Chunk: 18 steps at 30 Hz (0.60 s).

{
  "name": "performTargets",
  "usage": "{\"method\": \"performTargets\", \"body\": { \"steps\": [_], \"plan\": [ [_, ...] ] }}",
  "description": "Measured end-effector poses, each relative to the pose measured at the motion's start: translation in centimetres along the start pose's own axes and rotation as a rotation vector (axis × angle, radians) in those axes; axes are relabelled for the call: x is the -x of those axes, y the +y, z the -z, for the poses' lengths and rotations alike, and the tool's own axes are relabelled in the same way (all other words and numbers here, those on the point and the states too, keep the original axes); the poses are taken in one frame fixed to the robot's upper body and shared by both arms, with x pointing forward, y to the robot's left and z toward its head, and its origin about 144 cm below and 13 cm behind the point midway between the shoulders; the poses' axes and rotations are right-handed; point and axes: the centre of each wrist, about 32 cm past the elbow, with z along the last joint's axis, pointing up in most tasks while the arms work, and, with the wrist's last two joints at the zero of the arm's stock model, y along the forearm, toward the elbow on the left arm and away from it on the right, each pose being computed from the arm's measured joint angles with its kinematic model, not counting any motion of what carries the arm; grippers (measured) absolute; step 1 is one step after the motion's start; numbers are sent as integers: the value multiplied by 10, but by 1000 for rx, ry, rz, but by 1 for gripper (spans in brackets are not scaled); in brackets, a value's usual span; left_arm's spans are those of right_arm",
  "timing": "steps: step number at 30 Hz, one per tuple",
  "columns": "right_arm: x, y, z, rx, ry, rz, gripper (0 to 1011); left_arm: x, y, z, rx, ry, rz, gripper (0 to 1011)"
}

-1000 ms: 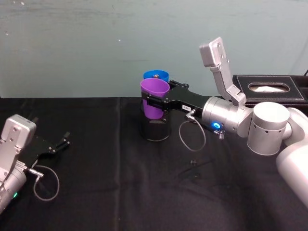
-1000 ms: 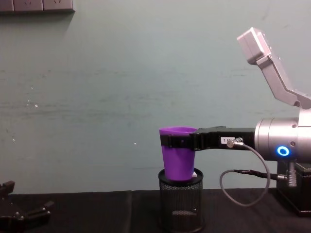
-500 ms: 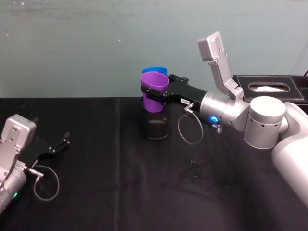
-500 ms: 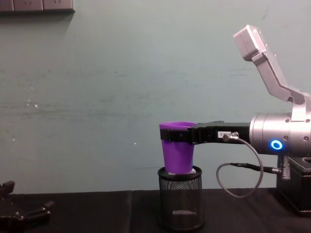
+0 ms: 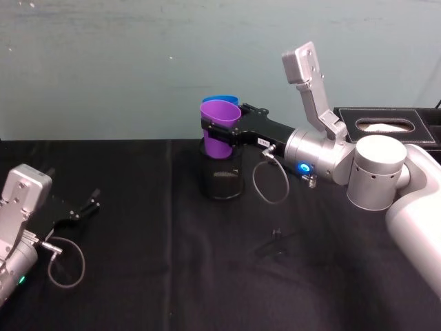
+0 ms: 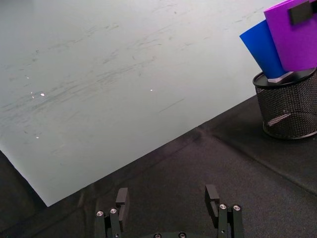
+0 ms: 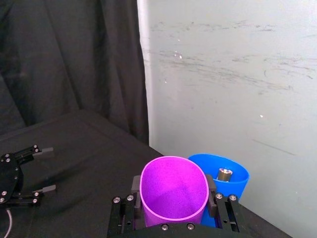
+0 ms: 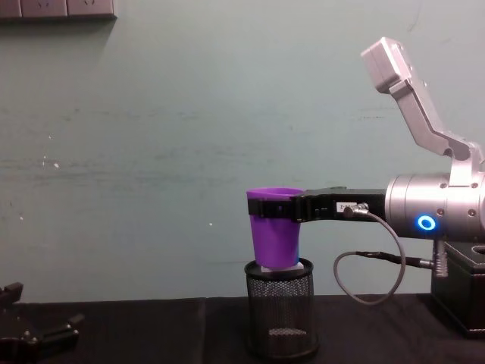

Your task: Pick up one cup with a gripper and tap it against the other cup.

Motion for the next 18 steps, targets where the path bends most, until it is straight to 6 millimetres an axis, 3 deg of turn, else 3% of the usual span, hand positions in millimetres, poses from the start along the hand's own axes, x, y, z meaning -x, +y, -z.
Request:
{"method": "performTargets", "body": {
  "steps": [18],
  "plan": [
    [-1, 1, 0, 2, 3, -7, 726, 0, 0, 0, 0, 0, 0, 1000]
  ]
}}
